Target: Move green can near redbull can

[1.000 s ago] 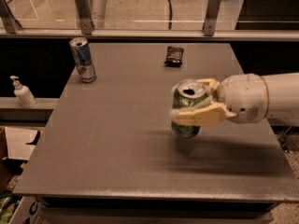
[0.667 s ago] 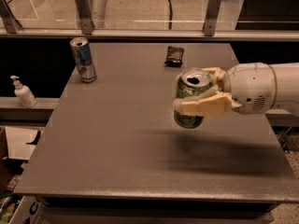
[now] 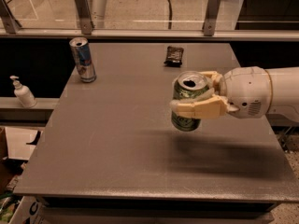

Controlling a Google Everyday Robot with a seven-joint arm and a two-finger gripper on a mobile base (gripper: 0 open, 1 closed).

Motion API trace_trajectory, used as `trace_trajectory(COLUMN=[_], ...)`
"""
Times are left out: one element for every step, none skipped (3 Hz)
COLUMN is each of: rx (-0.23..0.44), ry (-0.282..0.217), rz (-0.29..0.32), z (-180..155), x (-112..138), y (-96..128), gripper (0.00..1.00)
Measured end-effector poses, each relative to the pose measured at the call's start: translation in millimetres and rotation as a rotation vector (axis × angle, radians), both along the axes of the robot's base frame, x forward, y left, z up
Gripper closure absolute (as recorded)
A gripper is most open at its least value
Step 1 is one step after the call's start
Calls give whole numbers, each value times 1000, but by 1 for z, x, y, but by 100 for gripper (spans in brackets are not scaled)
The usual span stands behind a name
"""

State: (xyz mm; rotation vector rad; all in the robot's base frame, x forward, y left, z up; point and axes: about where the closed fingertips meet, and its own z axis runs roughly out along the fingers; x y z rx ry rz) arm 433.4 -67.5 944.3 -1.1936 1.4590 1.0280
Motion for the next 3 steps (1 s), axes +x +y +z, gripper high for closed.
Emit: trace_trajectory(rx=[7, -11, -32], ry=[-39, -94, -142], rz=[-34, -93, -143], z=[7, 9, 4], x=[14, 47, 90], y=[21, 45, 67], gripper=[100, 100, 100])
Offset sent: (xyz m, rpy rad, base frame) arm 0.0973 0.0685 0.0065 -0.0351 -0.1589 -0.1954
